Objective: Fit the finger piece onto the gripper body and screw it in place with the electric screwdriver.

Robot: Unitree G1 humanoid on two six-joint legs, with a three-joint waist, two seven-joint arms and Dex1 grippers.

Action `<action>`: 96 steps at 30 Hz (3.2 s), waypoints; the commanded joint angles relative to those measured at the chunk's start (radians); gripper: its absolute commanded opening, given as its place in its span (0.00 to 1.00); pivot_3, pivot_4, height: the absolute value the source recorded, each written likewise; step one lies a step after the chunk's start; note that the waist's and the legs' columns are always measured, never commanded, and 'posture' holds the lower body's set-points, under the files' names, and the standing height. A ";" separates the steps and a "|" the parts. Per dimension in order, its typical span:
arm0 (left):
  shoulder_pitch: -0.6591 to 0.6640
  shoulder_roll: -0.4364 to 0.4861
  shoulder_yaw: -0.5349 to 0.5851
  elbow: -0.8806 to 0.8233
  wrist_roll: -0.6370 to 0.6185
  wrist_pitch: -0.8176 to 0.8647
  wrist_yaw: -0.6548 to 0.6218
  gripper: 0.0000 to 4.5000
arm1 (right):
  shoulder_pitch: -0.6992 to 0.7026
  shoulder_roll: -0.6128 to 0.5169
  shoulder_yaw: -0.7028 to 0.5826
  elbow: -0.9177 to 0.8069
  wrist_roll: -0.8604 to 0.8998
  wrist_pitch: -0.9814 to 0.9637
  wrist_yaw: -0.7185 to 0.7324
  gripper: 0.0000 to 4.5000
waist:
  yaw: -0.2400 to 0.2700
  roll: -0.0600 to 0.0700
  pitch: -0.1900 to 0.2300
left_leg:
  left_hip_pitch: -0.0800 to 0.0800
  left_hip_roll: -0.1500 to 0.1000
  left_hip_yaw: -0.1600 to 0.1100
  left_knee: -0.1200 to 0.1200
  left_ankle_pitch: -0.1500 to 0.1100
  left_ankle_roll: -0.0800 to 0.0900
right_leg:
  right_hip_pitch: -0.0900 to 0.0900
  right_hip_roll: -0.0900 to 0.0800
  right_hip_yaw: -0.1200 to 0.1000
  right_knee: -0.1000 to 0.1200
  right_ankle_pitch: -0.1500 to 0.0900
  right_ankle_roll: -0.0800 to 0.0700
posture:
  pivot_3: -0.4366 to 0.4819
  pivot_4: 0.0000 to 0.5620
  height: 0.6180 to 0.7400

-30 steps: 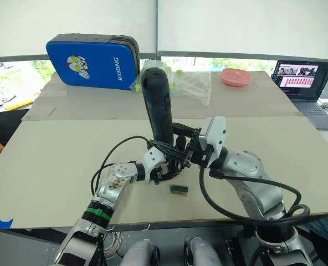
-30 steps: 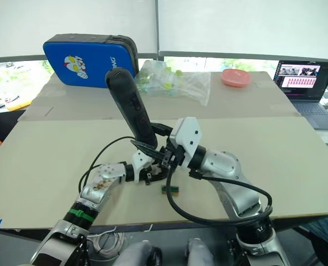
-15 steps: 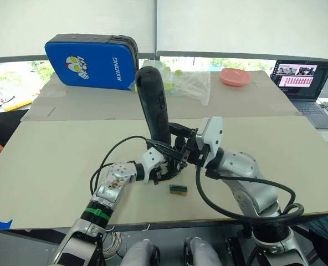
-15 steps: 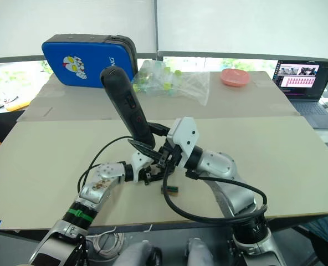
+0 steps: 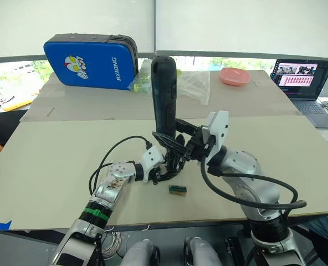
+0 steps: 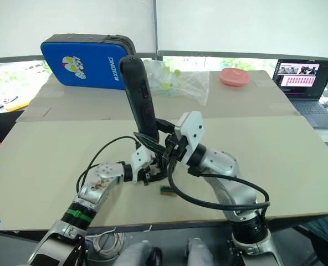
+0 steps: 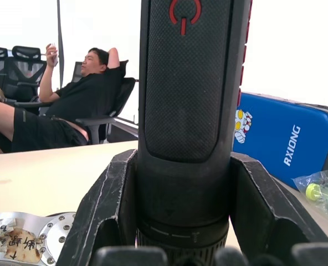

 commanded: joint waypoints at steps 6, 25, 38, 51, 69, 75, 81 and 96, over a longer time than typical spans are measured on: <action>0.007 0.005 -0.009 -0.013 -0.009 0.014 -0.025 0.50 | 0.055 -0.067 0.095 0.111 -0.147 -0.052 0.032 0.42 | 0.000 0.000 -0.001 | 0.000 0.000 0.000 0.000 0.000 0.000 | 0.000 0.000 0.000 0.000 0.000 0.000 | 0.48 0.27 1.00; 0.018 0.015 -0.008 -0.029 -0.011 0.023 -0.028 0.50 | 0.120 -0.028 0.091 0.138 -0.105 -0.004 0.010 0.42 | 0.000 -0.002 -0.007 | 0.002 0.000 0.000 -0.004 0.000 0.000 | 0.001 0.000 0.000 -0.001 -0.001 0.000 | 0.48 0.27 1.00; 0.017 0.014 -0.007 -0.032 -0.011 0.030 -0.027 0.50 | 0.108 -0.027 0.077 0.160 -0.101 -0.018 -0.009 0.42 | 0.000 -0.004 -0.011 | 0.005 0.000 0.000 -0.008 0.001 -0.001 | 0.003 0.000 0.000 -0.001 -0.004 -0.001 | 0.48 0.27 1.00; 0.022 0.014 -0.006 -0.035 -0.009 0.030 -0.022 0.50 | 0.048 -0.041 0.038 0.078 -0.076 -0.078 0.029 0.42 | 0.000 -0.004 -0.011 | 0.005 0.000 0.000 -0.009 0.000 -0.001 | 0.003 0.000 0.000 -0.001 -0.005 -0.001 | 0.48 0.27 1.00; 0.057 0.003 0.004 0.038 0.020 -0.052 0.046 0.50 | -0.060 -0.112 -0.090 -0.126 0.094 -0.064 0.117 0.42 | 0.003 -0.005 -0.002 | -0.007 0.000 0.000 -0.008 0.000 0.000 | -0.005 -0.001 -0.001 -0.002 0.000 -0.009 | 0.48 0.27 1.00; 0.060 -0.006 0.004 0.049 0.018 -0.054 0.056 0.50 | -0.040 -0.137 -0.112 -0.174 0.179 -0.023 0.152 0.42 | 0.003 -0.006 -0.002 | -0.007 0.000 0.000 -0.008 0.000 0.000 | -0.004 -0.001 -0.001 -0.002 -0.003 -0.005 | 0.48 0.27 1.00; 0.057 -0.013 0.009 0.051 -0.001 -0.024 0.039 0.50 | -0.024 -0.186 -0.183 -0.241 0.330 0.049 0.156 0.42 | 0.008 -0.006 -0.002 | -0.007 0.000 0.000 -0.008 0.000 0.000 | -0.004 -0.001 -0.001 -0.003 -0.003 -0.005 | 0.48 0.27 1.00; 0.118 0.102 0.089 -0.077 -0.128 0.076 -0.075 0.99 | 0.097 -0.622 -0.700 -0.299 0.944 0.331 0.007 0.42 | 0.007 -0.007 0.000 | -0.007 0.001 0.000 -0.009 -0.001 0.001 | -0.004 -0.002 -0.001 -0.005 -0.005 -0.004 | 0.48 0.27 1.00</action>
